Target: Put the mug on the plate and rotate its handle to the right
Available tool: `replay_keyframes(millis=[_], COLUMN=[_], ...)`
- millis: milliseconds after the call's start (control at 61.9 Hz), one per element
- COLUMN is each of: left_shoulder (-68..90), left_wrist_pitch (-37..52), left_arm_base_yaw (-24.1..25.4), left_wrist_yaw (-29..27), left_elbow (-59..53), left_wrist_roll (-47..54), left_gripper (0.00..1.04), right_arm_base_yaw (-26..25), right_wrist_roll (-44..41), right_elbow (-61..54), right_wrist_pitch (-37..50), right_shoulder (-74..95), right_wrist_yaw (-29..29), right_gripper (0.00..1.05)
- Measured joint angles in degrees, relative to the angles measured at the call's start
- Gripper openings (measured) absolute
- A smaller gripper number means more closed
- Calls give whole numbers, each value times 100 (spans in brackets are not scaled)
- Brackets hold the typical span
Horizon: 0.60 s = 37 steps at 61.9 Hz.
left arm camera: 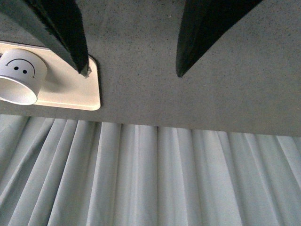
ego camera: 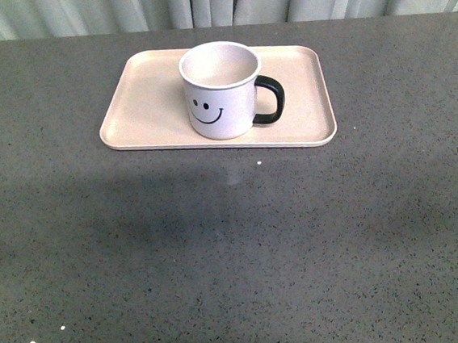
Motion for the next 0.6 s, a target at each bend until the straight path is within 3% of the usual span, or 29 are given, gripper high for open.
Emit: replay_keyframes(millis=[162, 194, 226, 259, 323, 469, 598], left_shoulder=[0, 0, 0, 0, 0, 0, -2], left_wrist_pitch=[0, 0, 0, 0, 0, 0, 0], left_arm_base_yaw=[-2, -2, 0, 0, -2, -2, -2], left_wrist_yaw=[0, -4, -2, 15, 0, -2, 0], left_elbow=[0, 0, 0, 0, 0, 0, 0], left_wrist_roll=[0, 13, 9, 13, 11, 11, 11], left_gripper=[93, 97, 95, 95, 95, 95, 95], right_arm_base_yaw=[-2, -334, -922, -1438, -1878, -2059, -1502], right_wrist_roll=[-2, -299, -682, -994, -1163, -1379, -1443], right_elbow=[2, 343, 946, 1451, 1958, 3477, 4500], right_wrist_pitch=[-2, -879, -2017, -2509, -2199, -844, -675], right_shoulder=[4, 481, 1585, 2730, 3853, 6282, 7777], right_wrist_yaw=[-7, -1086, -2323, -3276, -3886, -3744, -3552], right_gripper=[96, 96, 96, 96, 96, 96, 96])
